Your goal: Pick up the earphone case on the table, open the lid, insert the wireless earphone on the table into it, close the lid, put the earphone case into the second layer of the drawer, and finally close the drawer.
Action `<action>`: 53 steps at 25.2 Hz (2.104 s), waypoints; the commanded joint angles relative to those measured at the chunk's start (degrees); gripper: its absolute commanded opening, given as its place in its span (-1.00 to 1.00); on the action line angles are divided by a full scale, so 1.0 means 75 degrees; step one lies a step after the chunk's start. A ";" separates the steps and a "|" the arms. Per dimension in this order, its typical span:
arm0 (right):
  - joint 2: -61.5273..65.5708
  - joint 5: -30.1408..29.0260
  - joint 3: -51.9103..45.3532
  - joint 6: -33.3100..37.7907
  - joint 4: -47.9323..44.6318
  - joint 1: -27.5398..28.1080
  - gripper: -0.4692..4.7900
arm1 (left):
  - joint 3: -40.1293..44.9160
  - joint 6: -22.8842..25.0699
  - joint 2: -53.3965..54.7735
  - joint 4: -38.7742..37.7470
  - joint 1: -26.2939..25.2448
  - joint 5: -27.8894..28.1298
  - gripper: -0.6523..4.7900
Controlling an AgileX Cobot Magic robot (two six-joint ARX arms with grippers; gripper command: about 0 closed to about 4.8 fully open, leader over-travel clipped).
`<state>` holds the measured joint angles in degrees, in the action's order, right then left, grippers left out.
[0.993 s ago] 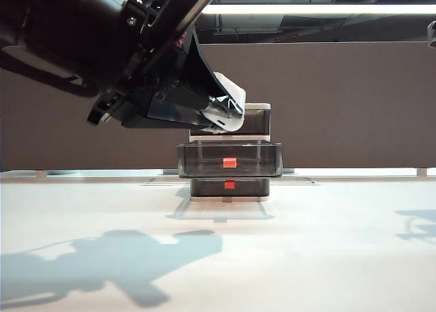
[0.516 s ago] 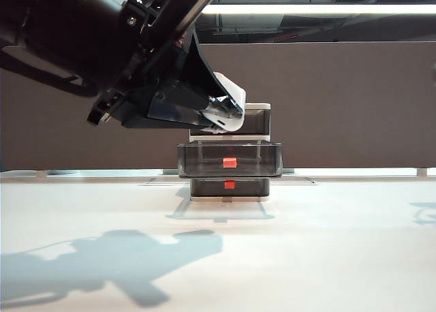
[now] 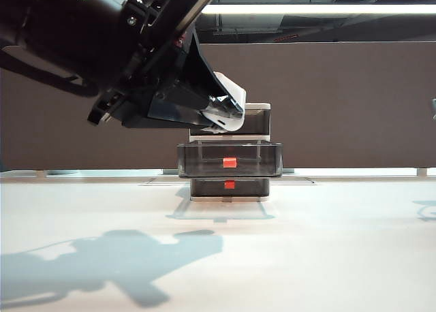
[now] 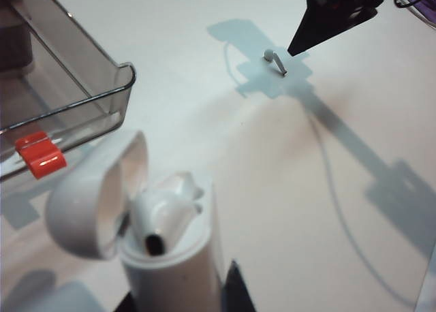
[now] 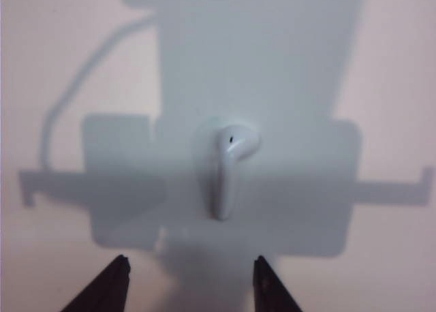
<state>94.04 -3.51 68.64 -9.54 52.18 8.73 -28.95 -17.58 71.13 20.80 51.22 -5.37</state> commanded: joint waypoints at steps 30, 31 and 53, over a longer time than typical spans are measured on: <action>0.1008 -0.0321 0.0017 -0.0073 -0.0997 0.0096 0.09 | -0.0044 0.0035 -0.0026 0.0157 0.0009 -0.0029 -0.78; 0.1008 -0.0321 0.0015 -0.0064 -0.0997 0.0102 0.09 | -0.0044 0.0035 -0.0026 0.0157 0.0009 -0.0029 -0.78; 0.1008 -0.0347 0.0015 0.0047 -0.0997 0.0198 -0.08 | -0.0044 0.0035 -0.0026 0.0157 0.0009 -0.0029 -0.78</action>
<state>101.80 -6.02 68.64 -9.32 44.95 10.26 -28.93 -17.58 71.13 20.84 51.22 -5.39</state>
